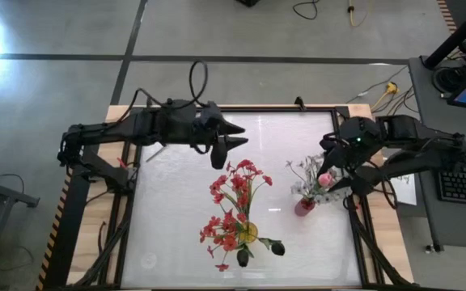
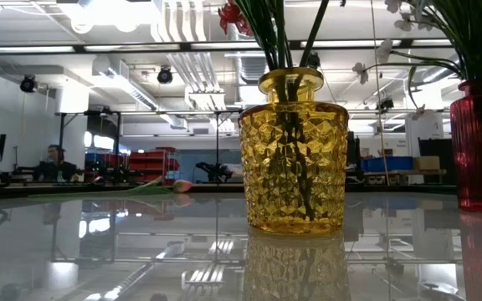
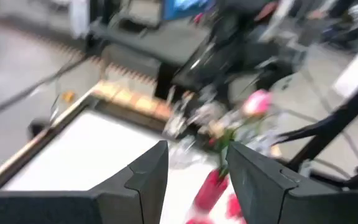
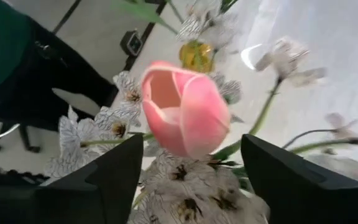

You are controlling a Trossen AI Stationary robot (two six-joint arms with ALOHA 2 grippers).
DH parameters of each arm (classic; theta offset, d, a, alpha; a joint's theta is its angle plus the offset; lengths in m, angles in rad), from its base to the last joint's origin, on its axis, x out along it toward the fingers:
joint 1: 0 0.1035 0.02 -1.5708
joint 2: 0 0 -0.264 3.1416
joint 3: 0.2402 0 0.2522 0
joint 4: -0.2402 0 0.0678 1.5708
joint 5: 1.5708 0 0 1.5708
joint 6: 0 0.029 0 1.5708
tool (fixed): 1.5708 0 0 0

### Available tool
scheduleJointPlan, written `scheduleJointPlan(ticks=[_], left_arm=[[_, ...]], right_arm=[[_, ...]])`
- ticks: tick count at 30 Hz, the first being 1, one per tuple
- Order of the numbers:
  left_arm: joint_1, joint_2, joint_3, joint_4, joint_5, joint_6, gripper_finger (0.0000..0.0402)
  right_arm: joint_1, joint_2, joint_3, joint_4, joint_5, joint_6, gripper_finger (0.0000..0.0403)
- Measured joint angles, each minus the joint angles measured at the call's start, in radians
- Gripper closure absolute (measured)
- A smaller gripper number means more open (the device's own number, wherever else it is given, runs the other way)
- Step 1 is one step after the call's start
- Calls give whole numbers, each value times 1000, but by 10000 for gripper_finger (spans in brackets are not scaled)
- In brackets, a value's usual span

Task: Sort flowers into vase by color
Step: Put the pink tulip into the red vase

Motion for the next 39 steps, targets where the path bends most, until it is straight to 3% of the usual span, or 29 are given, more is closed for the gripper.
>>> scheduleJointPlan(ticks=[10,19,25,29,33,39], left_arm=[[74,-3,0,-233,-15,-47,249],[233,8,-63,-645,-26,-85,249],[405,-38,-273,-584,5,13,249],[530,-38,-439,-467,5,46,249],[608,-27,-597,-334,38,82,249],[707,22,-725,-183,36,88,240]], right_arm=[[0,6,148,-26,29,1,106],[0,5,302,-54,223,41,106],[0,8,358,-41,311,167,111],[0,3,373,-41,314,196,111],[0,0,372,-41,399,237,117],[0,15,372,-41,498,335,121]])
